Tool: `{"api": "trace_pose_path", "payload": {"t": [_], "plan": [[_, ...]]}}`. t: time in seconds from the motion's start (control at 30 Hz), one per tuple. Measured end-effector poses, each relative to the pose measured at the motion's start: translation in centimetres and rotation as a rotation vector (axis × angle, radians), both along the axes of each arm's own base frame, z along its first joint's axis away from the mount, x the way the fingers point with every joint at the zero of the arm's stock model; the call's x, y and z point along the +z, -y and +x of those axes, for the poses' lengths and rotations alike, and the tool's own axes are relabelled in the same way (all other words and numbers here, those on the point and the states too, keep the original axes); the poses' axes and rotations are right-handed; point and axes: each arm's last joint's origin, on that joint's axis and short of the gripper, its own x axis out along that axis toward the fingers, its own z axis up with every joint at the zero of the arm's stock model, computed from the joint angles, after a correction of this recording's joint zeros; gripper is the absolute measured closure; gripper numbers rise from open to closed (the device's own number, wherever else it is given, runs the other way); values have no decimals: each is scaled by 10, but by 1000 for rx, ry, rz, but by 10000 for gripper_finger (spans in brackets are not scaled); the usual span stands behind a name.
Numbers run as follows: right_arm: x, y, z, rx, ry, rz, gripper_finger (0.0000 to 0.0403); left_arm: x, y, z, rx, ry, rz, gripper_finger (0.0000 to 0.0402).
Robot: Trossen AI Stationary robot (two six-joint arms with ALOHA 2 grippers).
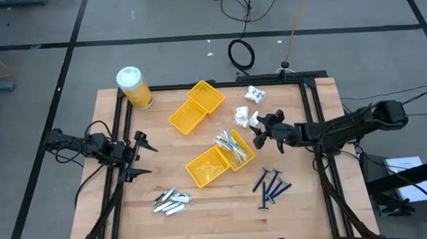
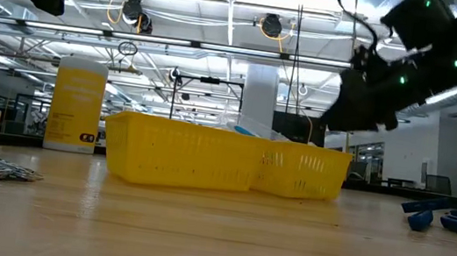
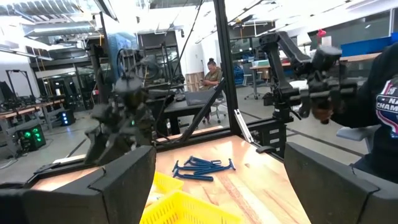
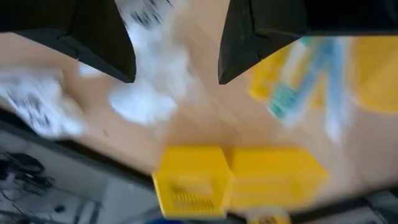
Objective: Pick & Place Travel size toiletries
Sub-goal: Put the cotton pack into the top right yellow basket
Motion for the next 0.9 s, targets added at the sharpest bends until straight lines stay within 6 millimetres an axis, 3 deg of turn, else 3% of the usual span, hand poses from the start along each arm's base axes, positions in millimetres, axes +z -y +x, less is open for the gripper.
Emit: {"api": "trace_pose_path", "payload": {"t": [0.13,0.27,0.63,0.9], "plan": [[-23,5,-8,-19,-98,-6,193,0,0,0,0,0,0,52],[-34,8,-9,-26,-85,-11,197,0,0,0,0,0,0,52],[-37,7,2,82,-45,-53,207,0,0,0,0,0,0,53],[-44,15,2,56,-88,-58,247,0,0,0,0,0,0,52]]}}
